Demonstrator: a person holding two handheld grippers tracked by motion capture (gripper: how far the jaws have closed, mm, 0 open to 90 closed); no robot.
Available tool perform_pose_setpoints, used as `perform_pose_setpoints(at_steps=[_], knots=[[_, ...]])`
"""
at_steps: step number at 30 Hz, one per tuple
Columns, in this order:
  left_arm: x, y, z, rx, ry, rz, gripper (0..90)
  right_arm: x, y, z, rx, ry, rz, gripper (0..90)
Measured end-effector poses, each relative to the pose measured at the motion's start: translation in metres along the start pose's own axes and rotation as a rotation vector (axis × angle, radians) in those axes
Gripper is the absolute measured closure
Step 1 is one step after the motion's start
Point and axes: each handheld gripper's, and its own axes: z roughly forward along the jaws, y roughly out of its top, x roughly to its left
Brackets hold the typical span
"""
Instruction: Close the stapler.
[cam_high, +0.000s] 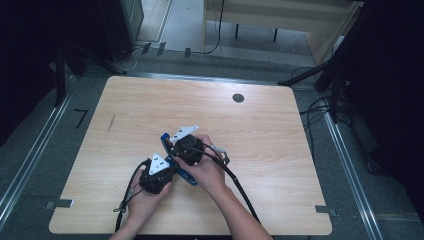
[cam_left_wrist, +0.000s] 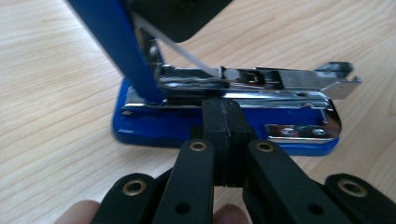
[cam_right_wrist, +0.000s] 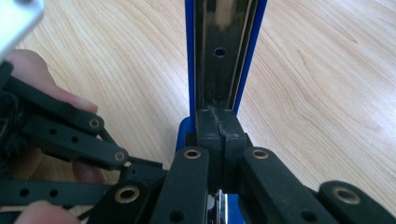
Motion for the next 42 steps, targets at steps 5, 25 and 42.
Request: perform_pose_setpoints(at_steps=[5,25,42], knots=[[0.001,0.0,0.0,0.001,-0.004,-0.004,90.0,0.0,-0.004,-0.003,-0.002,-0.001,-0.001,90.0],[0.001,0.0,0.0,0.0,-0.012,-0.006,90.0,-0.003,-0.006,-0.018,-0.06,0.012,0.022,90.0],[0.002,0.0,0.0,0.003,-0.016,-0.009,90.0,-0.01,-0.004,-0.041,-0.119,0.002,0.035,90.0]])
